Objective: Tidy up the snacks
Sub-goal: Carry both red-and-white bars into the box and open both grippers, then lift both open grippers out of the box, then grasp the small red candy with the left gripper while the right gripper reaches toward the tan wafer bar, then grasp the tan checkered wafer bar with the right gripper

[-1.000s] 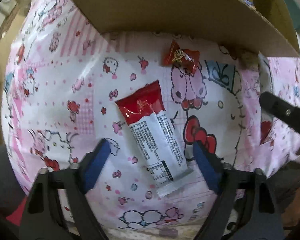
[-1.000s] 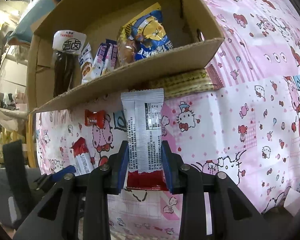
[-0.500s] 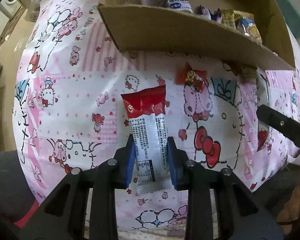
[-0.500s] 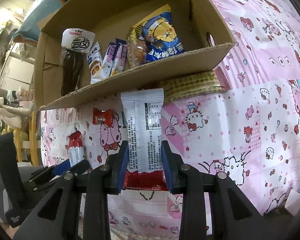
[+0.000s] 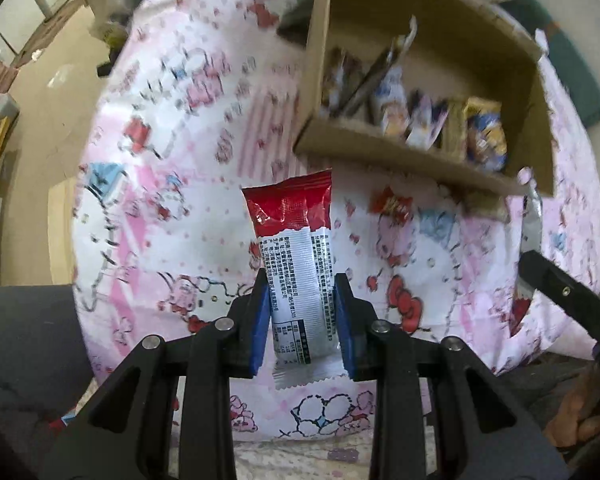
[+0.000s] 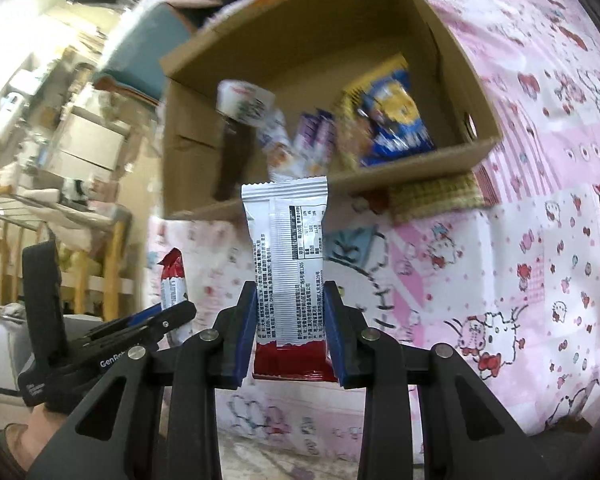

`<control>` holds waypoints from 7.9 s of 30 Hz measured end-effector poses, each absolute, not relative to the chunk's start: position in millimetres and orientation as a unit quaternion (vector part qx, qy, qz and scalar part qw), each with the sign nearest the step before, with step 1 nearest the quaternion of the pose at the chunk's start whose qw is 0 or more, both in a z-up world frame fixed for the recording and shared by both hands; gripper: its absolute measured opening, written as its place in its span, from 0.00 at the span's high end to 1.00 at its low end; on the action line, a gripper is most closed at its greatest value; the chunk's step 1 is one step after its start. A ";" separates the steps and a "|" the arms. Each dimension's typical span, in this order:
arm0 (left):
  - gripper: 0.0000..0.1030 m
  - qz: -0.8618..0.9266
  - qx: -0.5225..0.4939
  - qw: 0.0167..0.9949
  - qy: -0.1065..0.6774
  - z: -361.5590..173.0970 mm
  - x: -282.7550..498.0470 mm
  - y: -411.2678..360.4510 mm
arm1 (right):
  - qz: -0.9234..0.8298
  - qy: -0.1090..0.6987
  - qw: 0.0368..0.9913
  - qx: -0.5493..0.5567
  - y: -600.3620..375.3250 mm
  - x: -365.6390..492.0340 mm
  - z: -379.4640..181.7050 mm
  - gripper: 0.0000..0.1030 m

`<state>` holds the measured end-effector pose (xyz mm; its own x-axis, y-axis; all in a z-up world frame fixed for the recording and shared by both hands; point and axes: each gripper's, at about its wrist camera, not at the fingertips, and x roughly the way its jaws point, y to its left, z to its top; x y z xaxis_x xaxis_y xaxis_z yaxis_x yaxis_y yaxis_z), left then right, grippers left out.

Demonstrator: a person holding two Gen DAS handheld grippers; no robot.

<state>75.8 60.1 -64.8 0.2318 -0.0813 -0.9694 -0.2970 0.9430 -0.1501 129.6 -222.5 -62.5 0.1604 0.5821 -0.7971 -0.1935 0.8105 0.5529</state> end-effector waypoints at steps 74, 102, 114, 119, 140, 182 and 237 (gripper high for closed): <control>0.13 -0.026 -0.065 0.864 0.499 -42.7 209.7 -28.8 | 0.231 0.510 0.791 0.247 -253.5 224.8 -53.6 0.25; 0.13 -0.004 -0.089 0.864 0.495 -36.3 147.3 -4.1 | 0.172 0.506 0.795 0.286 -292.5 172.0 -42.3 0.25; 0.13 0.001 -0.074 0.847 0.526 -63.1 115.9 -4.1 | 0.083 0.582 0.703 0.401 -323.0 134.2 -103.7 0.25; 0.15 -0.008 -0.044 0.840 0.541 -76.5 116.9 -12.8 | 0.059 0.561 0.709 0.423 -335.9 133.8 -100.1 0.25; 1.00 -0.054 0.004 0.810 0.584 -161.2 155.7 -71.5 | 0.017 0.568 0.728 0.383 -346.8 125.5 -104.8 0.25; 0.84 -0.100 -0.022 0.809 0.579 -66.1 99.9 -55.6 | -0.012 0.603 0.757 0.251 -317.5 161.7 -131.3 0.24; 0.83 -0.046 -0.104 0.837 0.535 -42.7 102.3 6.0 | 0.270 0.625 0.706 -0.195 -148.4 144.2 -170.2 0.24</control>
<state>102.3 6.0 -42.7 0.4229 -0.1881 -0.8864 -0.0339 0.9743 -0.2229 144.2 -148.4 -170.2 0.0723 0.1376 -0.9878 -0.6250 0.7781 0.0626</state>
